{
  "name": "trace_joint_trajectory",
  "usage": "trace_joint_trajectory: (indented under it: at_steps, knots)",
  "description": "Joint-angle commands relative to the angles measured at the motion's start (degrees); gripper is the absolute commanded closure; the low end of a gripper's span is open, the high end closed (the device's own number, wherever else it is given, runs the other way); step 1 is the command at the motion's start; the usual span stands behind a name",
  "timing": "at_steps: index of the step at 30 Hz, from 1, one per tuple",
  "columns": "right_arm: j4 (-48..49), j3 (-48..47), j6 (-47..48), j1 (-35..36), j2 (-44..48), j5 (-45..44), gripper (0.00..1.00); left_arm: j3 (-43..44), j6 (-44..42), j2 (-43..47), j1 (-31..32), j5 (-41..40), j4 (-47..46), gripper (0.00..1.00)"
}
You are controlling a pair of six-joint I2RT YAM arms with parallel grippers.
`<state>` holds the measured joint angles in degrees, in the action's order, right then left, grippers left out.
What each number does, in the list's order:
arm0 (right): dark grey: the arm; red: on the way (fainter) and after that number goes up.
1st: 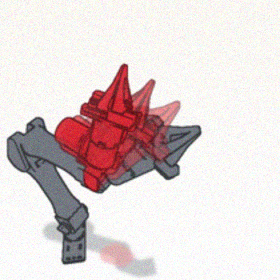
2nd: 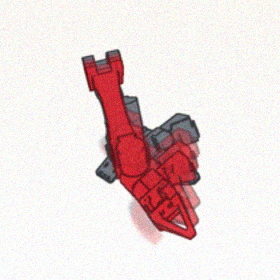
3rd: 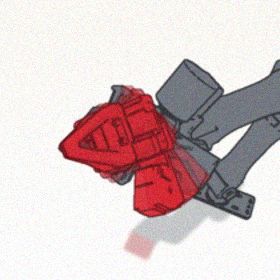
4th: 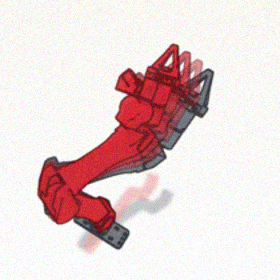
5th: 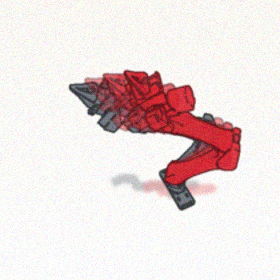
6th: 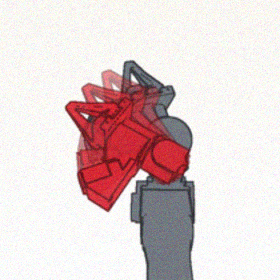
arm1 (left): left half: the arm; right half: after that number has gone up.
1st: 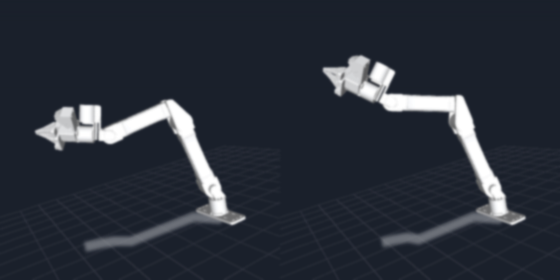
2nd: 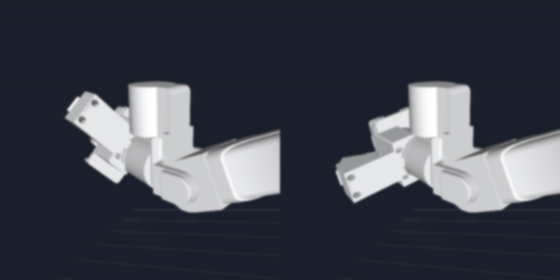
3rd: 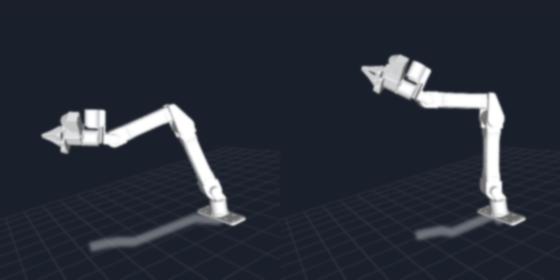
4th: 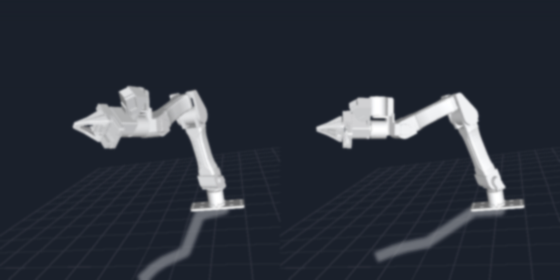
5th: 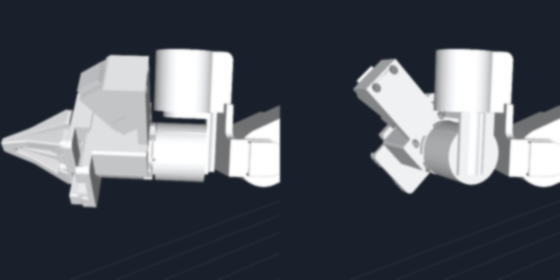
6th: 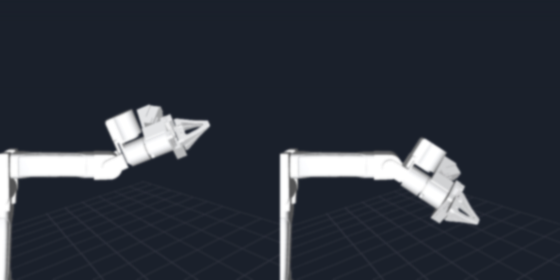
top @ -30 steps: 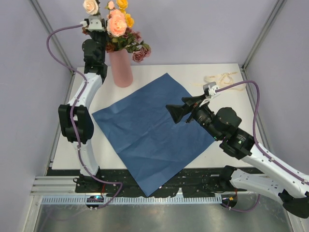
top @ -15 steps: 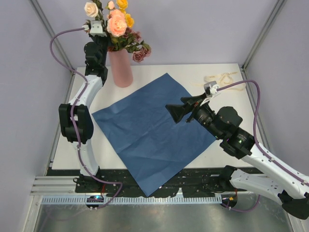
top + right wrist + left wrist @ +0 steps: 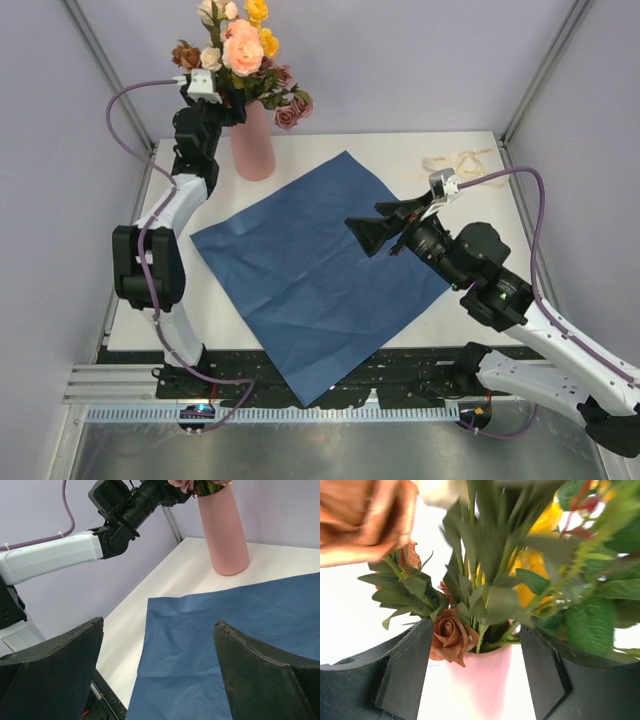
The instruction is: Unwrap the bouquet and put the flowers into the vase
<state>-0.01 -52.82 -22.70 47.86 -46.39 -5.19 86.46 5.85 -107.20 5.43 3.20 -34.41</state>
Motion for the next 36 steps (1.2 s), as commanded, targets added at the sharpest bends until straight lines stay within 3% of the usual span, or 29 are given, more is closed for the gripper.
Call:
trace_joint_trajectory:
  at_steps: [1,6,16,22,26,29,36]
  knots:
    - [2.82,-0.18,-1.12,-0.31,2.09,0.97,0.05,-3.48,-1.01,9.01,-0.42,2.33,-1.10,0.23]
    - [2.82,0.34,-2.43,-0.31,3.50,1.85,0.05,-8.23,-1.98,13.41,-0.42,3.91,1.36,0.16]
    - [1.07,1.49,-3.23,-0.31,6.23,2.81,0.05,-15.44,-0.05,20.79,-1.74,6.37,8.04,0.14]
    - [-2.07,1.49,-2.97,-0.22,5.52,2.73,0.05,-11.67,3.29,24.84,-2.09,8.31,23.40,0.14]
    - [-4.99,1.66,-1.57,-0.31,5.17,1.85,0.05,-10.60,7.05,29.40,-2.09,12.69,31.58,0.08]
    - [-8.33,3.15,1.86,-0.31,4.91,-2.95,0.05,-14.11,11.98,34.49,-2.00,19.54,36.24,0.00]
    - [-16.24,3.16,4.07,-0.31,7.19,-15.72,0.05,-28.17,19.38,49.61,-1.92,31.85,35.47,0.00]
